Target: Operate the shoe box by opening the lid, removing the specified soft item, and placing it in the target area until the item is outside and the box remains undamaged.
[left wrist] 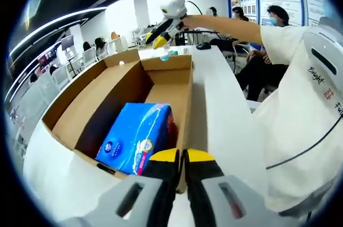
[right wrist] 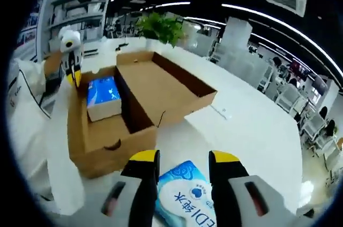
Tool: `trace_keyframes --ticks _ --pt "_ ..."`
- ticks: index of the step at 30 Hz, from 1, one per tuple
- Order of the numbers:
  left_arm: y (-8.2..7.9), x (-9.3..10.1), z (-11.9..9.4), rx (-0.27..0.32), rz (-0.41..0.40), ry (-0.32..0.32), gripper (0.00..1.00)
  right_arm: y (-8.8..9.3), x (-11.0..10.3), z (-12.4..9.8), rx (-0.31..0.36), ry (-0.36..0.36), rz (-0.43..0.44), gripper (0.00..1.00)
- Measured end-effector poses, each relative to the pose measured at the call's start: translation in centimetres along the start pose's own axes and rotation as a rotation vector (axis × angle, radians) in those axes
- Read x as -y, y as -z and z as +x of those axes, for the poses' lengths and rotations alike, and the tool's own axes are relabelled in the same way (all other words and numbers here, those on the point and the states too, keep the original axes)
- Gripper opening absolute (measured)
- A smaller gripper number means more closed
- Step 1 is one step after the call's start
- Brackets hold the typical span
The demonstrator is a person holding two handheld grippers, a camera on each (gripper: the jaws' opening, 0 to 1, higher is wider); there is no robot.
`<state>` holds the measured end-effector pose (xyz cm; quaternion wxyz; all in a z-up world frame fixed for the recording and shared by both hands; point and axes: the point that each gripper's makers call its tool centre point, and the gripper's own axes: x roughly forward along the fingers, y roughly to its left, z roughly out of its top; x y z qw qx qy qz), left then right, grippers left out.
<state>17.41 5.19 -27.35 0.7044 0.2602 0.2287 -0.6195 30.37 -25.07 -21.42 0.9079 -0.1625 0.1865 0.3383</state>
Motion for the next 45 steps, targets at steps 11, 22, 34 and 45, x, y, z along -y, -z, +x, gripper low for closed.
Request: trace_keyframes --ticks 11,22,34,45 --pt "0.1 0.0 0.7 0.001 0.013 0.002 0.04 -0.8 -2.2 0.2 0.220 0.118 0.235 0.40" --pt "0.1 -0.2 0.7 -0.005 0.005 -0.014 0.05 -0.3 -3.0 -1.2 0.371 0.198 0.380 0.40" --pt "0.1 -0.1 0.8 -0.003 0.004 -0.007 0.03 -0.3 -6.4 -2.9 0.456 0.208 0.423 0.52" --pt "0.3 0.1 0.9 -0.047 0.018 0.053 0.01 -0.8 -7.8 -3.2 0.432 0.290 0.299 0.59"
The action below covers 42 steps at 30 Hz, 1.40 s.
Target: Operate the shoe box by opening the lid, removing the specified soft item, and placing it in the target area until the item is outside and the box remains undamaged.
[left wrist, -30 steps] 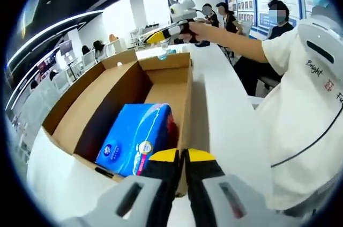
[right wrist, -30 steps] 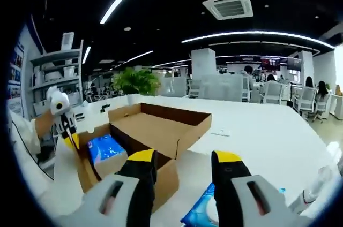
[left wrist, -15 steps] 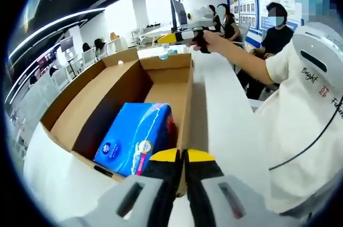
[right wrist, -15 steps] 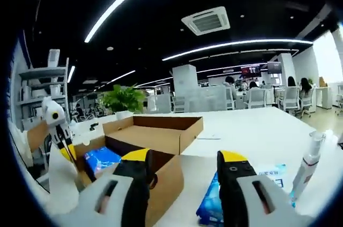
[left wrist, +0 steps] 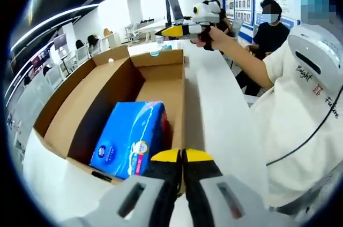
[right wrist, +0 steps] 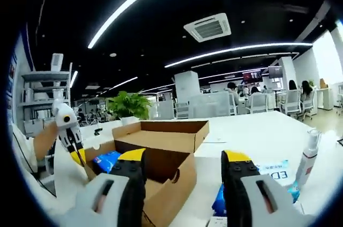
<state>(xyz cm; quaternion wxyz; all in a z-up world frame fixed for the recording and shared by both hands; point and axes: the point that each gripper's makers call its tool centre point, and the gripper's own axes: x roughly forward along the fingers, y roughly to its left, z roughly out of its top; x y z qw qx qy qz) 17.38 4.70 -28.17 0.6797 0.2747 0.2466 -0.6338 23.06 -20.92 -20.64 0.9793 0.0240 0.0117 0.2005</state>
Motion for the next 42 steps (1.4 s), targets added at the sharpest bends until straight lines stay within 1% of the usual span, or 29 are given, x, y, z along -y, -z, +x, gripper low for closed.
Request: trace_keyframes --ticks 1,2,3,4,5,7,9,10,12,14,16,17,19,21,23,24,25,27,29,31,33,34,35,38,42 --pt "0.0 0.0 0.0 0.001 -0.004 0.004 0.01 0.0 0.1 -0.1 -0.001 0.006 -0.013 0.51" --pt "0.0 0.0 0.0 0.002 -0.003 0.008 0.01 -0.2 0.2 -0.2 0.008 0.016 -0.024 0.46" --pt "0.0 0.1 0.0 0.004 0.009 0.007 0.01 -0.3 0.2 -0.3 0.010 0.015 -0.026 0.45" --pt "0.0 0.1 0.0 0.006 0.011 0.007 0.01 -0.3 0.3 -0.3 0.011 0.015 -0.024 0.48" --pt "0.0 0.0 -0.1 0.014 0.001 0.013 0.01 -0.6 0.1 -0.3 0.018 -0.001 0.010 0.51" --pt "-0.1 0.0 -0.1 0.016 -0.009 0.021 0.01 -0.7 0.0 -0.4 0.022 -0.011 0.014 0.50" --pt "-0.1 0.1 0.0 0.016 0.007 0.026 0.01 -0.7 0.1 -0.5 0.019 0.004 -0.017 0.50" --pt "-0.1 0.1 0.0 0.016 0.011 0.025 0.01 -0.5 0.3 -0.5 0.001 0.012 -0.040 0.50" --pt "0.0 0.2 0.0 0.017 0.027 0.017 0.01 -0.2 0.3 -0.7 -0.008 0.026 -0.049 0.50" --pt "-0.1 0.1 -0.1 0.024 0.014 0.003 0.01 -0.3 0.6 -0.9 -0.002 0.052 -0.085 0.50" --pt "0.0 0.1 -0.2 0.022 0.007 0.006 0.01 -0.3 0.5 -1.0 -0.006 0.050 -0.093 0.49" --pt "0.0 0.1 -0.2 0.022 0.002 0.005 0.01 -0.2 0.6 -1.1 -0.022 0.056 -0.091 0.48" --pt "0.0 0.1 -0.1 0.017 0.007 0.008 0.01 -0.6 0.6 -1.5 -0.009 0.063 -0.093 0.48" --pt "0.0 0.1 -0.2 0.022 0.015 0.012 0.01 -1.3 -0.2 -1.7 0.011 0.013 -0.063 0.49" --pt "0.0 0.2 -0.1 0.016 0.021 0.009 0.01 -1.9 -0.6 -2.1 0.022 -0.018 -0.047 0.53" --pt "0.0 0.1 -0.1 0.014 0.005 0.006 0.01 -2.2 -1.2 -2.2 0.038 -0.048 -0.029 0.56" --pt "0.0 0.1 -0.1 0.016 0.005 0.007 0.01 -2.6 -1.6 -2.3 0.058 -0.077 -0.001 0.61" --pt "0.0 0.1 -0.2 0.023 0.015 0.005 0.01 -2.4 -1.3 -2.3 0.050 -0.068 -0.007 0.66" --pt "0.0 0.1 -0.1 0.024 0.014 0.001 0.01 -1.7 -0.9 -2.1 0.028 -0.043 -0.042 0.68" --pt "0.0 0.2 -0.1 0.022 0.015 -0.007 0.01 -0.9 -1.2 -1.7 0.003 -0.057 -0.038 0.68" --pt "-0.1 0.1 -0.1 0.016 0.018 -0.008 0.01 -0.7 -1.5 -1.5 -0.009 -0.058 -0.048 0.68" --pt "0.1 0.2 -0.1 -0.013 -0.010 -0.006 0.01 -0.6 -1.6 -1.3 -0.012 -0.051 -0.055 0.67" --pt "0.1 0.1 0.0 -0.018 -0.009 -0.006 0.01 -0.6 -1.7 -1.3 -0.010 -0.053 -0.055 0.66" --pt "0.1 0.1 0.0 -0.019 -0.008 -0.002 0.01 -0.1 -3.0 -1.1 -0.044 -0.100 -0.080 0.65" --pt "0.1 0.1 0.0 -0.019 -0.007 -0.004 0.01 -0.9 -3.6 -1.6 -0.024 -0.109 -0.104 0.58"
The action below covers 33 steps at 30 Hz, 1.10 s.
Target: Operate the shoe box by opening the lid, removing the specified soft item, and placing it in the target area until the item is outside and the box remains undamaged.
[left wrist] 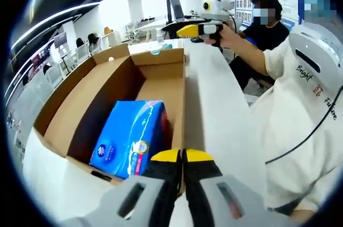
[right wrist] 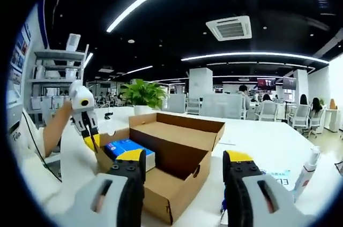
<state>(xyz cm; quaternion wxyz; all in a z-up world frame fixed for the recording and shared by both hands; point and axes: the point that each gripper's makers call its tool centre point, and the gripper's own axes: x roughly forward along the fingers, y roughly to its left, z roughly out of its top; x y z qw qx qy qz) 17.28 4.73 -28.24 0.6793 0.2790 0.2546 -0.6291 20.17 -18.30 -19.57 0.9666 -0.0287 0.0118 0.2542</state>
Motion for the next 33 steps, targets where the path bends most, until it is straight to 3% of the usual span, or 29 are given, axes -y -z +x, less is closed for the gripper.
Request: trace_keyframes --ticks 7,9,17,21,25,28,33 --pt "0.2 0.0 0.0 -0.010 -0.008 -0.018 0.02 0.7 -1.6 0.4 -0.041 -0.045 -0.058 0.52" --pt "0.2 0.0 0.1 -0.012 0.004 -0.026 0.02 0.5 -1.9 0.3 -0.024 -0.040 -0.073 0.52" --pt "0.4 0.0 0.5 -0.050 0.031 -0.019 0.02 0.7 -2.8 0.5 -0.010 -0.079 -0.066 0.49" --pt "0.4 -0.1 0.4 -0.043 0.020 -0.021 0.02 0.9 -3.1 0.6 -0.019 -0.106 -0.046 0.49" --pt "0.3 -0.1 0.4 -0.032 0.057 -0.034 0.03 1.1 -3.1 0.3 -0.027 -0.095 -0.054 0.49" --pt "0.3 0.0 0.4 -0.007 0.082 -0.064 0.04 2.1 -2.8 -0.8 -0.034 -0.047 -0.095 0.47" --pt "0.3 -0.3 0.4 -0.026 0.021 -0.037 0.03 2.2 -2.8 -1.5 -0.006 -0.042 -0.049 0.50"
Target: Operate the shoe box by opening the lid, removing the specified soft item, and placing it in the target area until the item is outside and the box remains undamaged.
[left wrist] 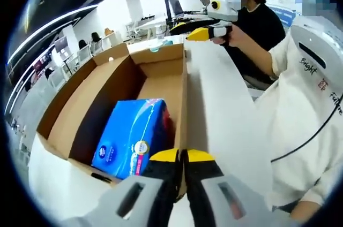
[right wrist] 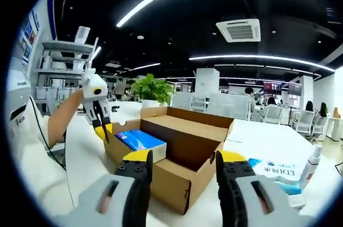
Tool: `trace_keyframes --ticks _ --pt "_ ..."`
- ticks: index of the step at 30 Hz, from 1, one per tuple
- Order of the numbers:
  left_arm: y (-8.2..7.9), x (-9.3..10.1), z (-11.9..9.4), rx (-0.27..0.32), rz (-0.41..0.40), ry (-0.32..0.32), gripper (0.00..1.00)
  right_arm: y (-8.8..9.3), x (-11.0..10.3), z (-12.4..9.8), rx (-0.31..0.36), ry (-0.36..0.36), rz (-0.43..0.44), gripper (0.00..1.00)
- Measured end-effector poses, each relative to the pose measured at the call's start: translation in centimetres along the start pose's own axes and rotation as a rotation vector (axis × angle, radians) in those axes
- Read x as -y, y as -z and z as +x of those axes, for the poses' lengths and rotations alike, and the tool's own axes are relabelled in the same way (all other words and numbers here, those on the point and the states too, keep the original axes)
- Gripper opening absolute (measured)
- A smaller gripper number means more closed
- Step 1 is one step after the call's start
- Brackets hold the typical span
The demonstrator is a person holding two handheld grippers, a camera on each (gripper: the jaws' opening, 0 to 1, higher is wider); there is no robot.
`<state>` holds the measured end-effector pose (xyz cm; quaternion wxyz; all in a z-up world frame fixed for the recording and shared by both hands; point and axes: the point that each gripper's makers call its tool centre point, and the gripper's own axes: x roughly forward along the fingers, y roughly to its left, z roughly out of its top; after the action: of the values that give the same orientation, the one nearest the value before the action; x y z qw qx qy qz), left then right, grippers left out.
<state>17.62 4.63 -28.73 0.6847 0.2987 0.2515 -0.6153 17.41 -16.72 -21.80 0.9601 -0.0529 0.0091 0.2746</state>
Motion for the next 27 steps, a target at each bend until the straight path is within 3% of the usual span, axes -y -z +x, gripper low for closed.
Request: trace_keyframes --ticks 7,9,11,13,16,19,23,27 --pt "0.1 0.3 -0.1 0.009 0.044 0.012 0.02 -0.2 -0.1 -0.3 -0.006 0.014 -0.046 0.52" --pt "0.3 0.2 -0.3 0.018 0.010 0.022 0.03 -0.8 -0.3 -0.4 0.021 0.004 -0.014 0.55" --pt "0.2 0.2 -0.3 0.025 0.014 0.018 0.03 -1.6 -1.2 -0.3 0.063 -0.047 0.054 0.50" --pt "0.2 0.3 -0.2 0.027 0.029 0.011 0.03 -2.0 -1.3 -0.1 0.067 -0.044 0.047 0.40" --pt "0.1 0.2 -0.2 0.035 0.027 0.006 0.03 -2.5 -2.1 0.5 0.070 -0.078 0.034 0.55" --pt "0.0 0.2 -0.2 0.046 0.027 0.002 0.03 -2.9 -3.2 1.0 0.075 -0.129 0.042 0.53" --pt "0.0 0.2 -0.3 0.064 0.043 -0.031 0.04 -3.5 -3.1 0.7 0.080 -0.119 -0.009 0.55" --pt "-0.1 0.0 -0.3 0.065 0.024 -0.017 0.04 -5.7 -2.5 1.4 0.113 -0.126 -0.012 0.53"
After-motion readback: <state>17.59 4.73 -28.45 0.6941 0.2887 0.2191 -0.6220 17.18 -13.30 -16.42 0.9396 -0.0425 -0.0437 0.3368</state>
